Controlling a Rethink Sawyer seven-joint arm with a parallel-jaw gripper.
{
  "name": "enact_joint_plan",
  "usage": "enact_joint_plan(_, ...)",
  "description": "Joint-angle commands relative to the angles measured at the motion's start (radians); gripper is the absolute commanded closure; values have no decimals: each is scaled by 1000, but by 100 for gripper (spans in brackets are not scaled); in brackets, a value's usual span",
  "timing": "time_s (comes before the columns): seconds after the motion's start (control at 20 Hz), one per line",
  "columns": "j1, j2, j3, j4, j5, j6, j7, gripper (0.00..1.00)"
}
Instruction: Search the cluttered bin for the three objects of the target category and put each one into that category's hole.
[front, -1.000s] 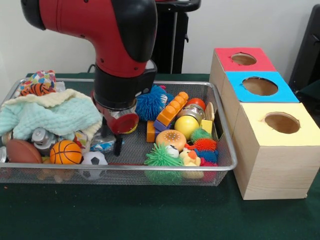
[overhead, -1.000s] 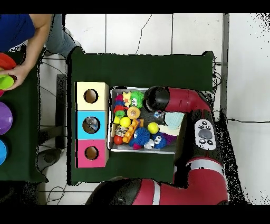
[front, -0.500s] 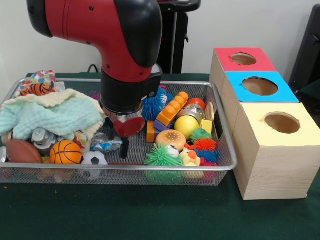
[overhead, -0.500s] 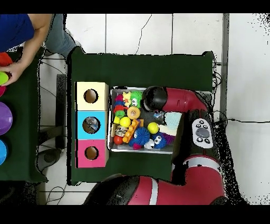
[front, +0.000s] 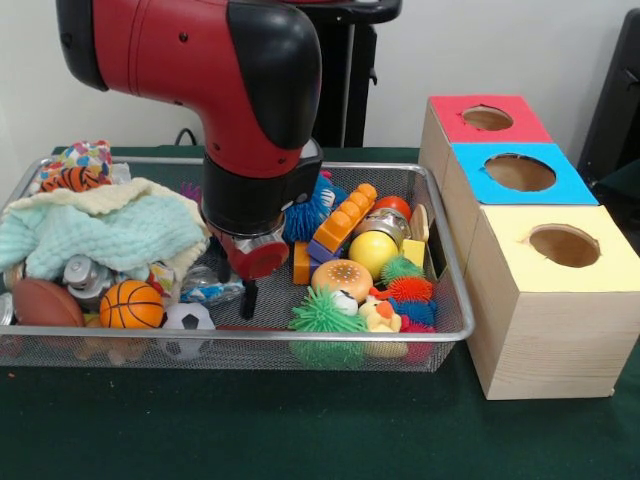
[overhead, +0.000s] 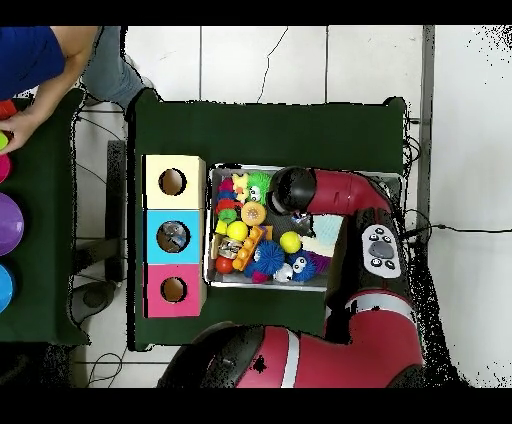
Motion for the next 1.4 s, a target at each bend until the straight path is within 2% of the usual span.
enact_joint_plan(0.05, 1, 46, 29, 49, 17, -47, 57, 0)
enact_joint_plan(0.55, -2, 49, 25, 59, 17, -43, 53, 0)
enact_joint_plan(1.0, -10, 49, 6, 52, -1, 4, 19, 0)
enact_joint_plan(1.4, -18, 97, -5, 53, -16, -60, 30, 0)
